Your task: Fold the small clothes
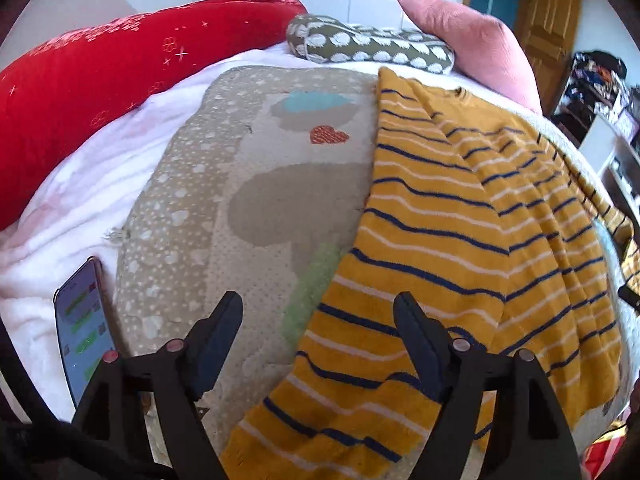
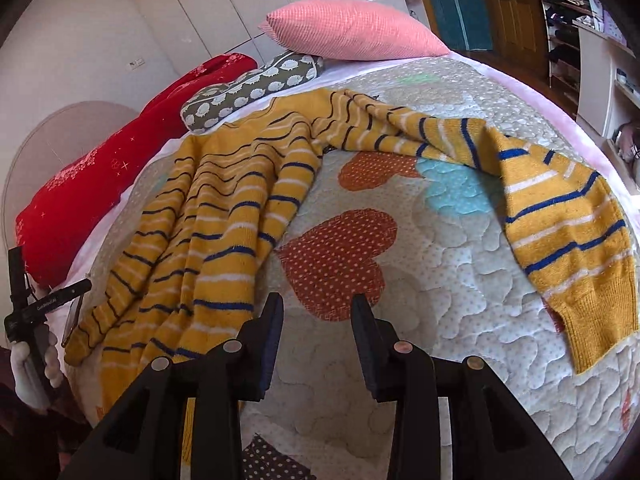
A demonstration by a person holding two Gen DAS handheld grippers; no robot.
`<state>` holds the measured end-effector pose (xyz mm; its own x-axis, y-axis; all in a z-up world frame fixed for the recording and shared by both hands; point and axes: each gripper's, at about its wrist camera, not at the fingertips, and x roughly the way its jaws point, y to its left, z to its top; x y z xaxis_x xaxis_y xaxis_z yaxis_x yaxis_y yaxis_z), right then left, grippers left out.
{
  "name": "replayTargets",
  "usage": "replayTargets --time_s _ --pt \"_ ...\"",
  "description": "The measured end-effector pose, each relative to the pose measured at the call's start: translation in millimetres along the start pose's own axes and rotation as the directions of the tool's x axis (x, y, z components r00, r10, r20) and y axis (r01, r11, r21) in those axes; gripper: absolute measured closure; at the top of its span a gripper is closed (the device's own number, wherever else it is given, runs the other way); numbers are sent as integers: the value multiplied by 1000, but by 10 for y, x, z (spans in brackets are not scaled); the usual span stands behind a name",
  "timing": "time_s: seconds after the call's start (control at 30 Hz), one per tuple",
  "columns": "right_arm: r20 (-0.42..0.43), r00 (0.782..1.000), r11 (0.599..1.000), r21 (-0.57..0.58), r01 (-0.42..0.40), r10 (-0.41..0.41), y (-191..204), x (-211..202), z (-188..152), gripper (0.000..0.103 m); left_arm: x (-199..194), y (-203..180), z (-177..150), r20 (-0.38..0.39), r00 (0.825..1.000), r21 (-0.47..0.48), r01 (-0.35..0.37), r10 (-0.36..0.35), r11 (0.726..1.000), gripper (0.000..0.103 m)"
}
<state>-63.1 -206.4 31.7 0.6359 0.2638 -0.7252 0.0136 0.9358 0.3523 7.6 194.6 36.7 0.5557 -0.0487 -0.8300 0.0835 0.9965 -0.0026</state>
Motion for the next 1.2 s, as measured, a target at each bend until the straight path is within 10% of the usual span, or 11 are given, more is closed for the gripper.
replayTargets --time_s 0.1,0.23,0.33,0.43,0.53,0.63,0.77,1.0,1.2 --pt "-12 1000 1000 2 -12 12 33 30 -40 66 359 -144 31 -112 994 53 12 -6 999 29" --pt "-13 1000 1000 15 -13 13 30 27 -66 65 332 -36 122 -129 991 -15 46 -47 999 97" --pt "-11 1000 1000 14 -9 10 10 -16 -70 65 241 101 224 -88 987 5 -132 132 991 97" --pt "-3 1000 1000 7 -5 5 1 -22 -72 65 250 271 296 -72 940 4 -333 333 943 97" --pt "-2 1000 1000 22 -8 8 -14 -2 -89 65 234 467 296 -90 919 -58 -389 383 920 95" --pt "-6 1000 999 29 -26 26 -8 5 -115 65 -64 458 168 -37 971 -127 -241 238 962 88" --pt "-9 998 997 24 -69 69 33 -9 -145 65 -492 82 -159 45 999 -130 8 -2 992 53" --pt "-46 978 978 66 -199 203 121 65 -338 64 -371 -768 -678 -74 925 -58 368 -372 928 41" --pt "-41 971 970 68 -232 235 259 171 -529 62 -206 -1186 -702 -89 924 -70 366 -371 928 36"
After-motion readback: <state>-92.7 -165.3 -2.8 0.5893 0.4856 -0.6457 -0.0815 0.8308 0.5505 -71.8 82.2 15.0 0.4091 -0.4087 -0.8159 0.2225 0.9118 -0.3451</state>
